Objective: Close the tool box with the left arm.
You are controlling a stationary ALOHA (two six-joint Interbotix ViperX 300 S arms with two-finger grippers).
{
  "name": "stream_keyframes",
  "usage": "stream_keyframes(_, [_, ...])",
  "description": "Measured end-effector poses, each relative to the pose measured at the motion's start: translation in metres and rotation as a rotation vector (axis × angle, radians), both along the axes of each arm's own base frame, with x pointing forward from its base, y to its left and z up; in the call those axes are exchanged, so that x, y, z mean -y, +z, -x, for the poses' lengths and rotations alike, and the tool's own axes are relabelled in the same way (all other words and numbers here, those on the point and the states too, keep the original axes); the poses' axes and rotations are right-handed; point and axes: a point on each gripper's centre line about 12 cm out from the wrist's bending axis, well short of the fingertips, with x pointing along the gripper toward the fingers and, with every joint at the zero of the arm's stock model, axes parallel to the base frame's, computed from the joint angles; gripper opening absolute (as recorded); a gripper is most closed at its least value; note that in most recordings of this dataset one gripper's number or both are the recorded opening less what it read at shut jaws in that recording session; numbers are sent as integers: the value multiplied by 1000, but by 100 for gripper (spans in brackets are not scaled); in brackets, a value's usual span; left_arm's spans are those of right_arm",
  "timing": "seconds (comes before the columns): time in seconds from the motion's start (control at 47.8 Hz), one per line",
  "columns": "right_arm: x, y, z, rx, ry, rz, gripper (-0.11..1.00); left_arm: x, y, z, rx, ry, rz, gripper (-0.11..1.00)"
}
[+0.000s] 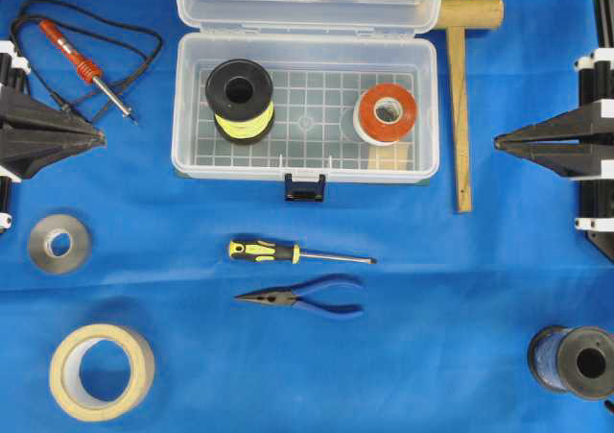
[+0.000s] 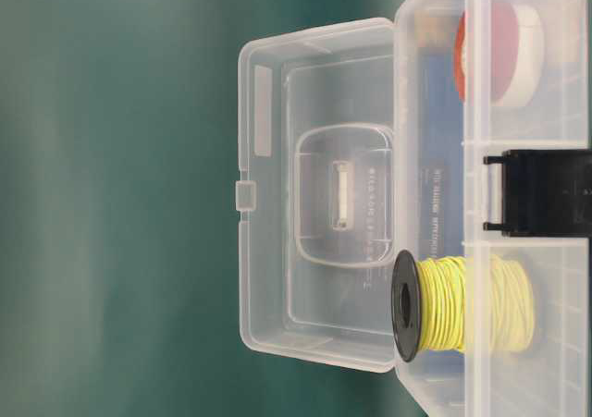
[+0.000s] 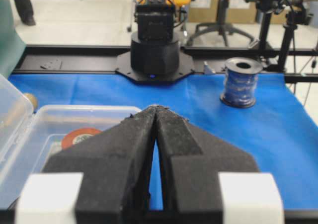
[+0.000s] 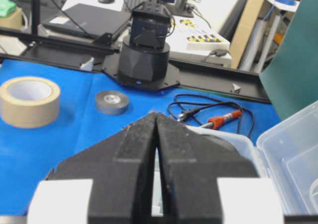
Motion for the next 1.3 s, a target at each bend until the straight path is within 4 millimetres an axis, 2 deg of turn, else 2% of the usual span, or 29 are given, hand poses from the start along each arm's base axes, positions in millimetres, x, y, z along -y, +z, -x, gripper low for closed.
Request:
stream_keyframes(0.146, [0, 6, -1, 11, 2, -2, 0, -2, -1, -5, -14, 10, 22, 0])
stream_keyframes(0.314, [0, 7, -2, -2, 0, -3, 0, -7, 10, -11, -6, 36, -8, 0])
stream_keyframes(0.691, [2, 2, -3, -37, -8, -3, 0, -68, 45, -45, -168, 274, -11, 1])
stream_keyframes(0.732, [2, 2, -3, -41, -8, -3, 0, -75, 49, -50, -195, 294, -16, 5])
stream_keyframes(0.795, [2, 1, -3, -49, -8, -3, 0, -88, 54, -59, -242, 326, -16, 19])
stream_keyframes(1.025, [2, -3, -4, -75, -8, -4, 0, -131, 59, -86, -423, 408, -6, 82])
stream_keyframes(1.067, [2, -4, -5, -78, -8, -4, 0, -142, 58, -93, -464, 422, -11, 86])
stream_keyframes(1.297, [2, -8, -7, -104, -8, -4, 0, -195, 50, -126, -641, 468, -28, 86])
